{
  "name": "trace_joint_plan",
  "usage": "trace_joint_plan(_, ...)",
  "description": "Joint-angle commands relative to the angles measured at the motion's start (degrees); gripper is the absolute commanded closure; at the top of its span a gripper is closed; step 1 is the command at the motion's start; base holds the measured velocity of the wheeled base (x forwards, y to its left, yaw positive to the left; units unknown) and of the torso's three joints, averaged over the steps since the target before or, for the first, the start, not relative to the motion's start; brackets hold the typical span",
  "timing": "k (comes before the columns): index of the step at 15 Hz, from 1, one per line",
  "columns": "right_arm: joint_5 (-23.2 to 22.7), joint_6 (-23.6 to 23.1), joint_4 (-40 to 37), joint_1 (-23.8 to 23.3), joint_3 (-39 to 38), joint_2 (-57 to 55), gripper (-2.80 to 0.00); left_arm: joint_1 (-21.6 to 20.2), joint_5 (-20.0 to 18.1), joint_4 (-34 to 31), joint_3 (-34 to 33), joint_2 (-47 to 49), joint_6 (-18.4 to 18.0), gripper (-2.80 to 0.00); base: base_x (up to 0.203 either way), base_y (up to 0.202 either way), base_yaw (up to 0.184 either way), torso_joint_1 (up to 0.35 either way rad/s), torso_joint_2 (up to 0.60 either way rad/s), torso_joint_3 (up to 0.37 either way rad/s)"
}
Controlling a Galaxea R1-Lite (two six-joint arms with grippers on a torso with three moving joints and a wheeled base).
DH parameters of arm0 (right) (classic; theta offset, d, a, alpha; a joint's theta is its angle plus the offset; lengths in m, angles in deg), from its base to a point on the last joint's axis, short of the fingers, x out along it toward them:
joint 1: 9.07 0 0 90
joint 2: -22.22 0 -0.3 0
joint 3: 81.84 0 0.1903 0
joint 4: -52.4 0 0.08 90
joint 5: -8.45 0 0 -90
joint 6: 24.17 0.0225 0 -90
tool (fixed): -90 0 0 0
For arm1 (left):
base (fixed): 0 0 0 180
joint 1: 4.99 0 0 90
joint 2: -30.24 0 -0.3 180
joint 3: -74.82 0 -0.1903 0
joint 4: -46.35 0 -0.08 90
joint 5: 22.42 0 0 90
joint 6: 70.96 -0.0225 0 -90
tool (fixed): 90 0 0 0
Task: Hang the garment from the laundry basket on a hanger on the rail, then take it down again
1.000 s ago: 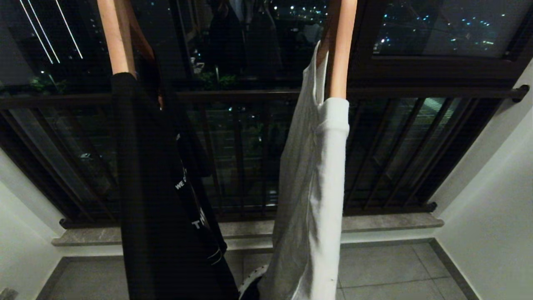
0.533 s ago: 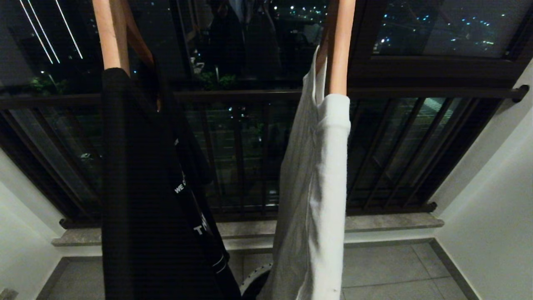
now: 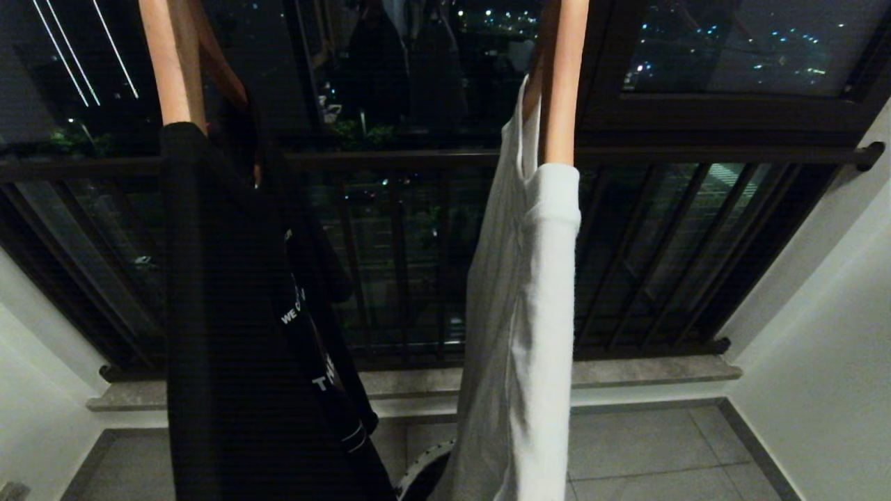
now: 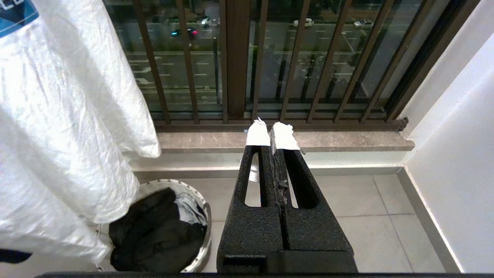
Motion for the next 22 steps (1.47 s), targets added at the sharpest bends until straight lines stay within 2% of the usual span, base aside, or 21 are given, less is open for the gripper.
trace_joint_plan(1, 0.0, -0.3, 0.0, 0.0, -0.1, 0.0, 0.0, 0.0, 0.0, 0.0, -0.2, 0.0, 0.0, 0.0, 0.0, 0.0, 0.0, 0.0, 0.0, 0.0)
trace_joint_plan(22, 0.1, 0.6, 0.0, 0.0, -0.1, 0.0, 0.0, 0.0, 0.0, 0.0, -0.2, 0.0, 0.0, 0.0, 0.0, 0.0, 0.0, 0.0, 0.0, 0.0)
